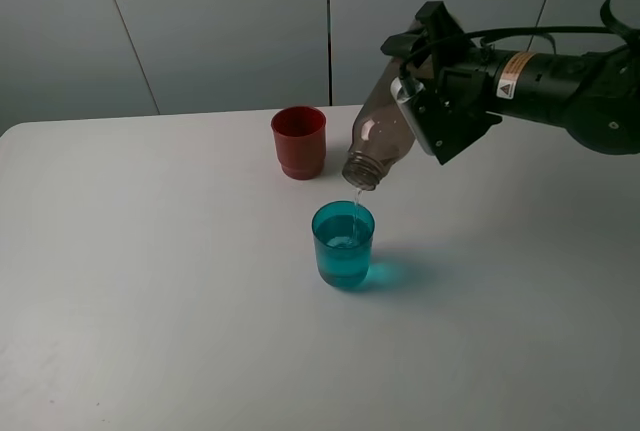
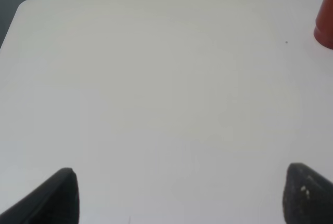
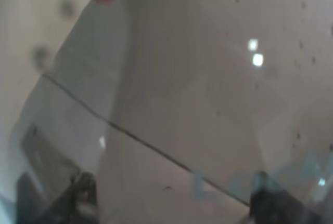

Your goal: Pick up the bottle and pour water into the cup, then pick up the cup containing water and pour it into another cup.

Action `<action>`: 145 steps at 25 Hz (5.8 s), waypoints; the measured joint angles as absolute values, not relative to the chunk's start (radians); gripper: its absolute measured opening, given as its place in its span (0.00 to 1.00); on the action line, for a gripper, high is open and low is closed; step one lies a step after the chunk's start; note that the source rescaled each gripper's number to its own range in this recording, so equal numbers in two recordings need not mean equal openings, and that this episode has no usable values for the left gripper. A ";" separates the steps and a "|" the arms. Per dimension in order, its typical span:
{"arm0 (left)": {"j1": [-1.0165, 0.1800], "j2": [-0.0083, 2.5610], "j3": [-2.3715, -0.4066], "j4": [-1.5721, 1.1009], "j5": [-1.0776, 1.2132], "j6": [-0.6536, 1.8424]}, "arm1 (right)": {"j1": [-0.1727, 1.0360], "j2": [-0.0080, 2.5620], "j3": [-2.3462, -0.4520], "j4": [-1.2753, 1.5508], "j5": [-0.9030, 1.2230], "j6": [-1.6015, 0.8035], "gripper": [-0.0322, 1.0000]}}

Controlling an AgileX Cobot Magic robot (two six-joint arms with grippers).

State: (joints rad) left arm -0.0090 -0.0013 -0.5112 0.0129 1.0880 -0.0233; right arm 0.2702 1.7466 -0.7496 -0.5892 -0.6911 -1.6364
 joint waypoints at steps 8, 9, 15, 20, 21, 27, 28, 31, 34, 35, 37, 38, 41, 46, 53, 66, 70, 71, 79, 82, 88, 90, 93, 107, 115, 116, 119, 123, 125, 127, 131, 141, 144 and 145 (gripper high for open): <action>-0.009 -0.001 -0.511 0.013 1.088 -0.023 | 0.296 1.744 -0.750 -0.587 -0.680 -1.636 0.03; -0.009 -0.001 -0.511 0.013 1.088 -0.023 | 0.298 1.744 -0.750 -0.587 -0.678 -1.636 0.03; -0.009 -0.001 -0.511 0.013 1.088 -0.023 | 0.296 1.744 -0.750 -0.587 -0.674 -1.636 0.03; -0.009 -0.001 -0.511 0.013 1.088 -0.023 | 0.296 1.744 -0.750 -0.587 -0.674 -1.636 0.03; -0.009 -0.001 -0.511 0.013 1.088 -0.023 | 0.296 1.744 -0.750 -0.587 -0.674 -1.636 0.03; -0.009 -0.001 -0.511 0.013 1.088 -0.023 | 0.296 1.744 -0.750 -0.587 -0.672 -1.636 0.03; -0.009 -0.001 -0.511 0.013 1.088 -0.021 | 0.296 1.744 -0.750 -0.587 -0.672 -1.636 0.03; -0.009 -0.001 -0.511 0.013 1.088 -0.021 | 0.296 1.744 -0.750 -0.584 -0.672 -1.635 0.03; -0.009 -0.001 -0.511 0.013 1.088 -0.021 | 0.298 1.744 -0.750 -0.580 -0.672 -1.631 0.03; -0.009 -0.001 -0.511 0.013 1.088 -0.021 | 0.298 1.744 -0.750 -0.580 -0.672 -1.629 0.03; -0.009 -0.001 -0.511 0.013 1.088 -0.021 | 0.298 1.744 -0.750 -0.573 -0.672 -1.626 0.03; -0.009 -0.001 -0.511 0.013 1.088 -0.021 | 0.298 1.744 -0.750 -0.571 -0.672 -1.624 0.03; -0.009 -0.001 -0.511 0.013 1.088 -0.021 | 0.298 1.743 -0.750 -0.562 -0.672 -1.603 0.03; -0.009 -0.001 -0.511 0.013 1.088 -0.021 | 0.298 1.743 -0.750 -0.528 -0.672 -1.548 0.03; -0.009 -0.001 -0.511 0.013 1.088 -0.021 | 0.298 1.741 -0.750 -0.513 -0.671 -1.403 0.03; -0.009 -0.001 -0.511 0.013 1.088 -0.021 | 0.289 1.699 -0.750 -0.475 -0.651 -0.839 0.03; -0.009 -0.001 -0.511 0.013 1.088 -0.021 | 0.246 1.695 -0.743 -0.460 -0.645 -0.540 0.03; -0.009 -0.001 -0.511 0.013 1.088 -0.021 | 0.233 1.695 -0.736 -0.460 -0.645 -0.473 0.03; -0.009 -0.001 -0.511 0.013 1.088 -0.021 | 0.090 1.695 -0.688 -0.486 -0.676 -0.098 0.03; -0.009 -0.001 -0.511 0.013 1.088 -0.021 | 0.008 1.703 -0.688 -0.486 -0.697 0.123 0.03; -0.009 -0.001 -0.511 0.013 1.088 -0.021 | -0.083 1.786 -0.688 -0.493 -0.774 0.255 0.03; -0.009 -0.001 -0.511 0.013 1.088 -0.021 | -0.086 1.832 -0.688 -0.495 -0.848 0.249 0.03; -0.009 -0.001 -0.511 0.013 1.088 -0.021 | -0.086 1.912 -0.688 -0.476 -0.967 0.203 0.03; -0.009 -0.001 -0.511 0.013 1.088 -0.021 | -0.092 2.141 -0.781 -0.380 -1.197 0.048 0.03; -0.009 -0.001 -0.511 0.013 1.088 -0.021 | -0.118 2.227 -0.815 -0.352 -1.197 0.068 0.03; -0.009 -0.001 -0.511 0.013 1.088 -0.021 | -0.119 2.232 -0.820 -0.352 -1.197 0.074 0.03; -0.009 -0.001 -0.511 0.013 1.088 -0.021 | -0.119 2.261 -0.837 -0.352 -1.198 0.083 0.03; -0.009 -0.001 -0.511 0.013 1.088 -0.019 | -0.119 2.280 -0.848 -0.351 -1.198 0.084 0.03; -0.009 -0.001 -0.511 0.013 1.088 -0.017 | -0.125 2.280 -0.862 -0.348 -1.195 0.084 0.03; -0.009 -0.001 -0.511 0.013 1.088 -0.017 | -0.134 2.280 -0.867 -0.348 -1.171 0.085 0.03; -0.009 -0.001 -0.511 0.013 1.088 -0.017 | -0.147 2.283 -0.867 -0.350 -1.112 0.085 0.03; -0.009 -0.001 -0.511 0.013 1.088 -0.017 | -0.149 2.308 -0.871 -0.355 -1.110 0.086 0.03; -0.009 -0.001 -0.511 0.013 1.088 -0.019 | -0.149 2.308 -0.873 -0.361 -1.123 0.090 0.03; -0.009 -0.001 -0.511 0.013 1.088 -0.019 | -0.149 2.308 -0.873 -0.366 -1.126 0.093 0.03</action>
State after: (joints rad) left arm -0.0090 -0.0013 -0.5112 0.0129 1.0880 -0.0189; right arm -0.1493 2.3078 -0.8728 -0.3659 -1.1256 0.0926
